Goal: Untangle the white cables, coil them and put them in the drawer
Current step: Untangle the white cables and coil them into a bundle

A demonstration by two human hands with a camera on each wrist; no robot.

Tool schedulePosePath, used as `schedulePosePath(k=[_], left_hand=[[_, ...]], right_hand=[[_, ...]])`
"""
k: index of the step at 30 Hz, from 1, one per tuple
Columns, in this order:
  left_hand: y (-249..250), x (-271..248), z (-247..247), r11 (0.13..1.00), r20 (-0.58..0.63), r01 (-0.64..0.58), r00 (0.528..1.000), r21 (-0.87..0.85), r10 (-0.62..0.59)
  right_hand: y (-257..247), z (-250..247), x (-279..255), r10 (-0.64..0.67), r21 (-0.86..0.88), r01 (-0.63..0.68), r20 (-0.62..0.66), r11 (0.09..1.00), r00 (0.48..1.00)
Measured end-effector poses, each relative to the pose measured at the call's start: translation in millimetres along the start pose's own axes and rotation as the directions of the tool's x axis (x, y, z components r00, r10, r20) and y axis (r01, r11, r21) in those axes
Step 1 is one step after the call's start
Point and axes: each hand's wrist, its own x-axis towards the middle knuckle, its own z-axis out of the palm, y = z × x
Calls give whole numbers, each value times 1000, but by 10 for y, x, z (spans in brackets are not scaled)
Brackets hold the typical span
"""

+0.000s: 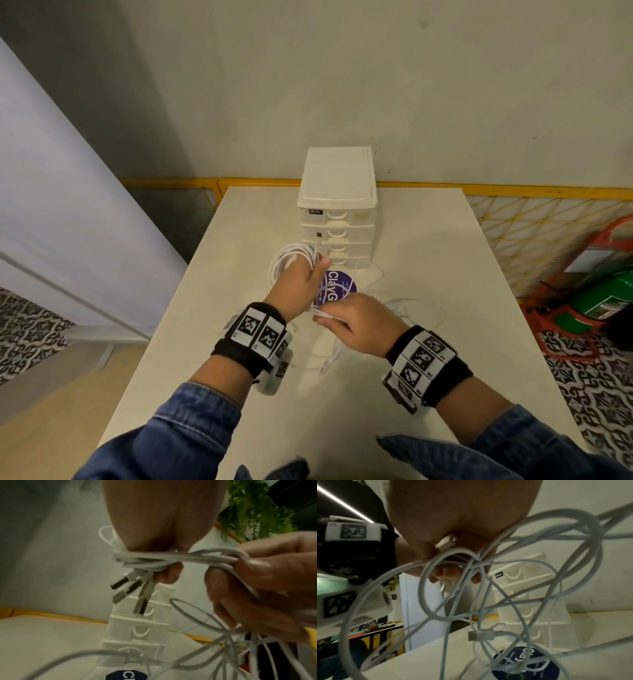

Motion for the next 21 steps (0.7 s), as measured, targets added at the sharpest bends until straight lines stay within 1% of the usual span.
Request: schedulePosePath(k=[1, 3, 5, 7, 8, 10, 12, 14, 16, 19, 21], left_hand=[[-22, -9, 19, 999, 60, 8, 998, 44, -11], [7, -42, 57, 996, 189, 53, 980, 68, -65], [66, -86, 90, 987, 299, 158, 942, -2, -150], [133, -120, 93, 958, 394, 263, 897, -114, -200], [154, -130, 83, 946, 431, 292, 878, -142, -207], [184, -146, 55, 936, 489, 315, 849, -159, -203], [207, -160, 22, 936, 533, 314, 825, -157, -187], [233, -182, -16, 949, 550, 286, 818, -134, -169], [207, -187, -74, 961, 508, 255, 845, -108, -167], [127, -195, -200, 954, 386, 268, 901, -138, -197], [73, -194, -269, 922, 313, 319, 918, -220, -243]], right_hand=[[18, -38, -3, 8, 21, -8, -39, 1000, 999], [65, -125, -16, 25, 46, -20, -106, 999, 994], [81, -169, -31, 48, 63, -39, -150, 997, 988], [77, -169, -29, 105, 108, -88, -160, 990, 981], [76, -166, -17, 137, 125, -119, -149, 985, 979], [96, -174, 5, 166, 141, -146, -142, 979, 976], [123, -184, 9, 195, 233, -161, -129, 959, 972], [111, -192, 5, 224, 308, -189, -84, 933, 971], [127, -178, -8, 231, 307, -196, -83, 931, 969], [253, -168, -63, 216, 291, -154, -196, 944, 956], [317, -163, -131, 262, 307, -181, -245, 934, 934]])
